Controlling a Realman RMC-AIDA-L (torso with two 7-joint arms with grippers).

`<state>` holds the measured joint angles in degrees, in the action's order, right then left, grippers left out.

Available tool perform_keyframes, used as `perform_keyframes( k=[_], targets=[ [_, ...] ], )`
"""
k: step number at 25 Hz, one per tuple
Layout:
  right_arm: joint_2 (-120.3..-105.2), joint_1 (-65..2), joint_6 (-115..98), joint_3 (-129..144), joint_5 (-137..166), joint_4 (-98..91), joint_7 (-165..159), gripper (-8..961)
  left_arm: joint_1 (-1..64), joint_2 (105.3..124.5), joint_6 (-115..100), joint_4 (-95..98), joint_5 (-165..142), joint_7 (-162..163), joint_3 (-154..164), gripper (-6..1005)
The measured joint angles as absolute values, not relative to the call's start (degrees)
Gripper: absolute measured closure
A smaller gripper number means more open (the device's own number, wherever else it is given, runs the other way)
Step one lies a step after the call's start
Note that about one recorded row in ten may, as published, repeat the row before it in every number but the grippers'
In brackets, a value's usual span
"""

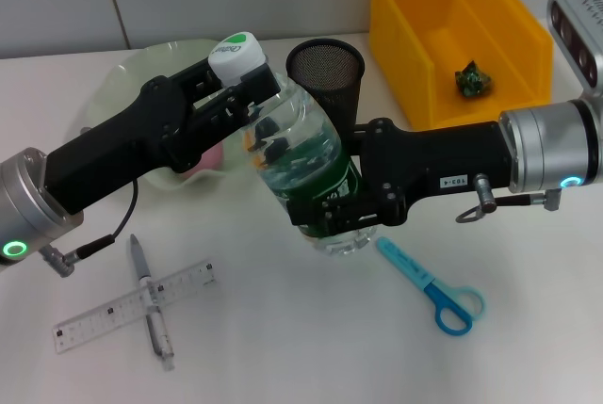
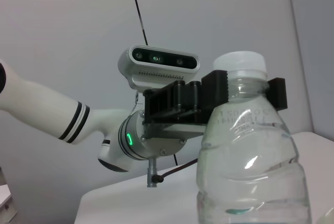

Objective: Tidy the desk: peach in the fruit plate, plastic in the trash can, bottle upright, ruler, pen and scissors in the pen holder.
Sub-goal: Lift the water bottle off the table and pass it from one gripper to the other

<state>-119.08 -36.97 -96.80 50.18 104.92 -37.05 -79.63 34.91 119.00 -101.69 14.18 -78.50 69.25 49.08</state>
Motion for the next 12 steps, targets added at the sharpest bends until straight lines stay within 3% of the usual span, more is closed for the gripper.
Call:
perform_keyframes(
  k=[5, 12],
  targets=[
    [-119.08, -37.0, -97.1, 50.2, 104.9, -37.3, -80.4, 140, 34.9, 119.00, -101.7, 14.1, -78.5, 69.9, 48.8, 555],
    [-119.06, -37.2, -97.2, 50.2, 104.9, -37.7, -80.8, 138, 34.8, 118.94, -101.9, 14.1, -78.3, 70.5, 48.7, 555]
  ],
)
